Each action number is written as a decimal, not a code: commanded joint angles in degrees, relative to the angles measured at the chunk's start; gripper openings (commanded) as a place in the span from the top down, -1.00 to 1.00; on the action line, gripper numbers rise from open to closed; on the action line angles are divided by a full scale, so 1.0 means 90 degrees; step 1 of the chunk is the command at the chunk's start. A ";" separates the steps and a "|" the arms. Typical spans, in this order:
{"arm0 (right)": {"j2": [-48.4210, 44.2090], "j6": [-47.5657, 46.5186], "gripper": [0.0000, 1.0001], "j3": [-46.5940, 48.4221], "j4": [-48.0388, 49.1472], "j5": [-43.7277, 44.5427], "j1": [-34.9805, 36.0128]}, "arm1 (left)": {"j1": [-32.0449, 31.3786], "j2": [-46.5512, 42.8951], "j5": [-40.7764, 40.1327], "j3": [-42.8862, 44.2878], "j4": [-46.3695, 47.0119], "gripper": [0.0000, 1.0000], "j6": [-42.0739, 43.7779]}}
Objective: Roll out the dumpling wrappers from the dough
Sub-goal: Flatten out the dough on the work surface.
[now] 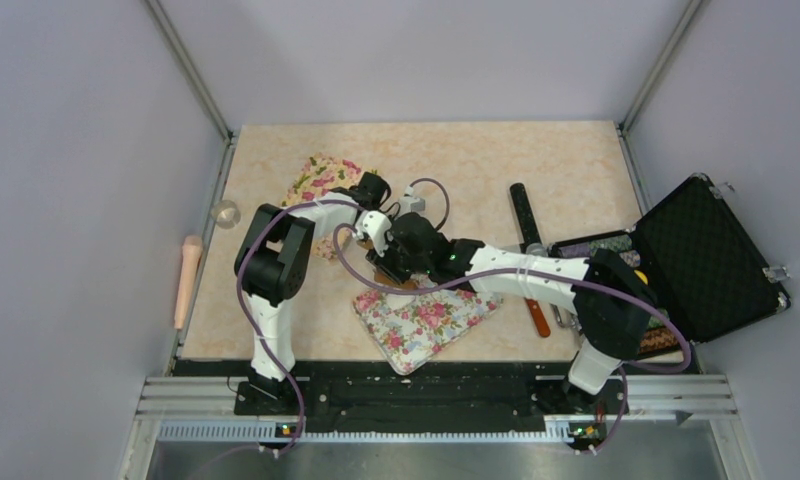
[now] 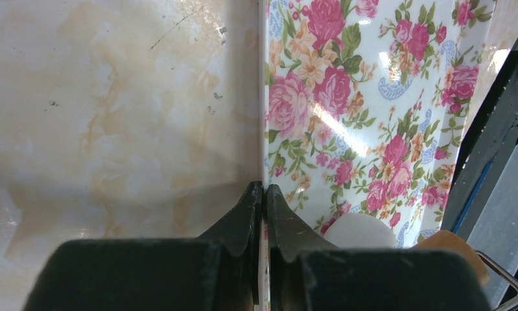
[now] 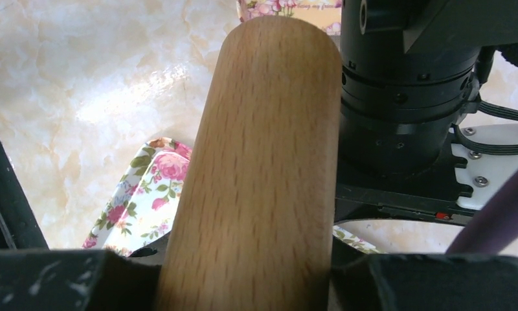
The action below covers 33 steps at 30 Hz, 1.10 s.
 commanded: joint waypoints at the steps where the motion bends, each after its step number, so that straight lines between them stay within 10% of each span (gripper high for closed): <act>1: -0.0394 0.0077 1.00 -0.0002 0.0314 0.0106 0.0104 | -0.0005 0.0017 0.0068 0.0040 -0.0073 1.00 0.0080; 33: -0.0634 -0.0105 1.00 -0.1236 0.0708 -0.0011 0.0276 | -0.0011 -0.0033 0.0068 0.0005 -0.0083 1.00 0.0087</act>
